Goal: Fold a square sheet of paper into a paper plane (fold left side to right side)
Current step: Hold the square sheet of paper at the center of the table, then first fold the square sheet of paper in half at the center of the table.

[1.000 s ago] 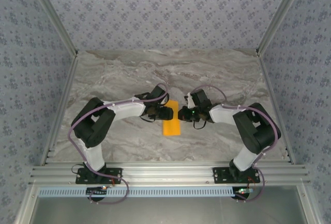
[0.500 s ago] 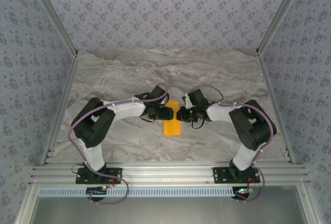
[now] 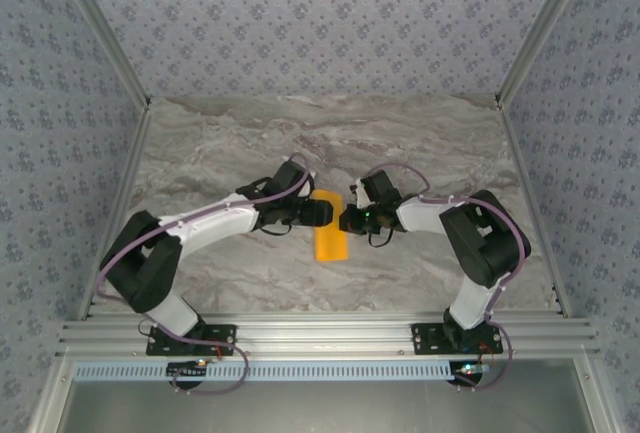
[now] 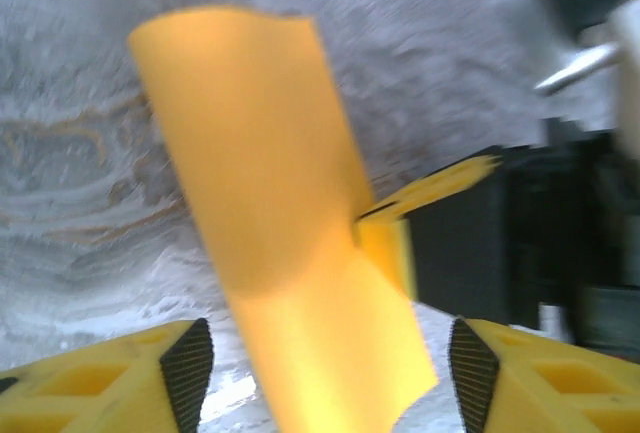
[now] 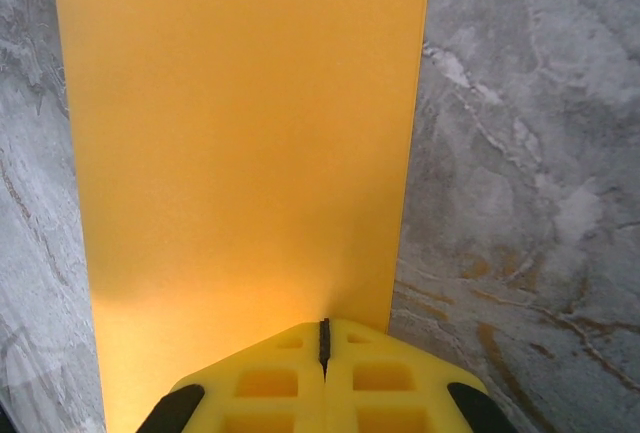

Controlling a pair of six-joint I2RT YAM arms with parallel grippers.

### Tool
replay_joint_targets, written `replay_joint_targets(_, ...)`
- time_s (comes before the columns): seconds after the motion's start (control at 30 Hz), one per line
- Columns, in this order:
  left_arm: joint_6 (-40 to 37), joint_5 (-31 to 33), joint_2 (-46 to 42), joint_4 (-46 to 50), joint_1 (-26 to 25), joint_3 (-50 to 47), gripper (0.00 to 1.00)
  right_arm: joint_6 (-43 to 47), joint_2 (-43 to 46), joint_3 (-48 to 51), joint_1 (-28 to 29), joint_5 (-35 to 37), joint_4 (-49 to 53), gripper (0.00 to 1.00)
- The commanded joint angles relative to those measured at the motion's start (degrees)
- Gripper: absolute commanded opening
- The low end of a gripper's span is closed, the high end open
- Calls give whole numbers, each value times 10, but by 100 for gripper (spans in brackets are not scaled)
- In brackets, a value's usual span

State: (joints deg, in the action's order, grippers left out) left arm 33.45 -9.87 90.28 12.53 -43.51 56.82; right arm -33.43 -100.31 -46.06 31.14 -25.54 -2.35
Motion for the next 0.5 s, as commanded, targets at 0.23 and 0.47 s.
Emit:
replay_joint_targets(0.23, 38, -106, 58, -115, 8, -24, 36, 12, -37, 10, 10, 45, 69, 2)
replay_joint_targets(0.47, 39, -116, 103, -133, 20, -38, 30, 17, -38, 4, 12, 51, 81, 2)
